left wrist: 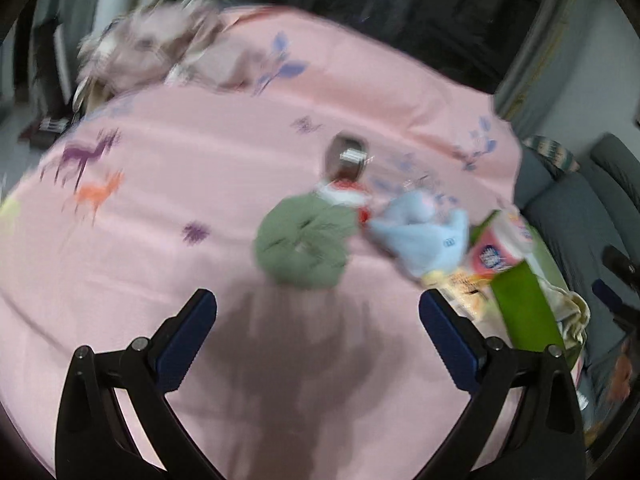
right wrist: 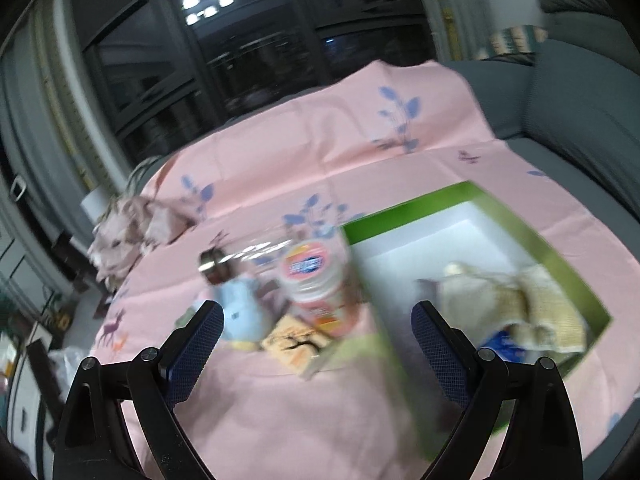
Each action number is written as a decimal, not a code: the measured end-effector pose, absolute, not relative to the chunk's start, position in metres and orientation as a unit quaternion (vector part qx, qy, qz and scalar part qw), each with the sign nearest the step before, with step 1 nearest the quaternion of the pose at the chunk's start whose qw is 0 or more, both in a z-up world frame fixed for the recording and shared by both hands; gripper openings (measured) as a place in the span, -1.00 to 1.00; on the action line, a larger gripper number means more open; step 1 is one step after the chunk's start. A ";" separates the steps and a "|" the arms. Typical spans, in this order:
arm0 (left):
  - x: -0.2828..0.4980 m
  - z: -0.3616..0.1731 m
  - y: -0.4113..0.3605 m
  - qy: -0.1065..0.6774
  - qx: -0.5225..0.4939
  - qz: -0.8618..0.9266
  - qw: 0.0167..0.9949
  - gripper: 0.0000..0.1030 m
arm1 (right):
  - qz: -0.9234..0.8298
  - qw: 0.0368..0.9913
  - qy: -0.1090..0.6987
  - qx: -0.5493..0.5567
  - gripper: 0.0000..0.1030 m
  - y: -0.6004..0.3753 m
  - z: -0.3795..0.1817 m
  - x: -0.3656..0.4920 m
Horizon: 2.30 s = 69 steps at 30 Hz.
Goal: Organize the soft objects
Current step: 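Move the right gripper back to the pile beside the plush toy, then grasp the green crumpled cloth with the right gripper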
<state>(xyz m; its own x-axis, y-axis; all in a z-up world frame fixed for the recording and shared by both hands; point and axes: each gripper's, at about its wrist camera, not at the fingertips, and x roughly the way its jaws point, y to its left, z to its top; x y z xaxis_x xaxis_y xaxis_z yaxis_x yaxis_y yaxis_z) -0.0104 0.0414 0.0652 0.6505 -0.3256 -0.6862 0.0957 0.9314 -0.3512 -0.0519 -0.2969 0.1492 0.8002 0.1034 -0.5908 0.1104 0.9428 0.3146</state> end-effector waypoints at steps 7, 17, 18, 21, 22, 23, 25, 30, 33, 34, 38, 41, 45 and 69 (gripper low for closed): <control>-0.005 0.065 0.063 0.416 -0.163 -0.086 0.891 0.95 | 0.114 0.912 0.362 0.154 0.85 -0.218 0.133 -0.026; 0.001 0.060 0.103 0.438 -0.169 -0.026 0.882 0.86 | 0.149 0.874 0.447 0.124 0.79 -0.116 0.083 0.036; 0.001 0.060 0.107 0.438 -0.168 -0.017 0.883 0.83 | 0.146 0.874 0.446 0.126 0.77 -0.112 0.081 0.041; 0.001 0.062 0.118 0.434 -0.178 -0.001 0.883 0.83 | 0.134 0.869 0.457 0.133 0.70 -0.101 0.068 0.057; 0.001 0.063 0.123 0.432 -0.190 -0.001 0.882 0.83 | 0.129 0.867 0.460 0.138 0.69 -0.099 0.064 0.061; 0.001 0.064 0.126 0.432 -0.199 -0.002 0.880 0.83 | 0.128 0.867 0.460 0.138 0.66 -0.096 0.061 0.066; 0.000 0.065 0.131 0.430 -0.208 -0.005 0.879 0.82 | 0.120 0.869 0.464 0.125 0.53 -0.090 0.056 0.075; 0.001 0.066 0.129 0.432 -0.203 -0.005 0.879 0.82 | 0.083 0.870 0.477 0.096 0.13 -0.077 0.035 0.091; 0.002 0.066 0.129 0.437 -0.214 -0.021 0.874 0.82 | 0.077 0.869 0.481 0.081 -0.26 -0.075 0.023 0.094; 0.002 0.066 0.128 0.437 -0.215 -0.026 0.873 0.82 | 0.077 0.871 0.477 0.083 -0.47 -0.077 0.023 0.094; 0.003 0.065 0.125 0.442 -0.213 -0.032 0.871 0.82 | 0.098 0.868 0.476 0.102 -0.76 -0.093 0.031 0.085; 0.005 0.062 0.123 0.454 -0.220 -0.041 0.863 0.82 | 0.125 0.857 0.481 0.136 -0.77 -0.108 0.038 0.070; 0.009 0.054 0.113 0.481 -0.221 -0.066 0.846 0.82 | 0.142 0.852 0.484 0.139 -0.77 -0.125 0.051 0.040; -0.011 0.023 -0.020 0.512 -0.107 -0.245 0.817 0.34 | 0.093 0.829 0.528 0.158 0.16 -0.205 0.026 0.020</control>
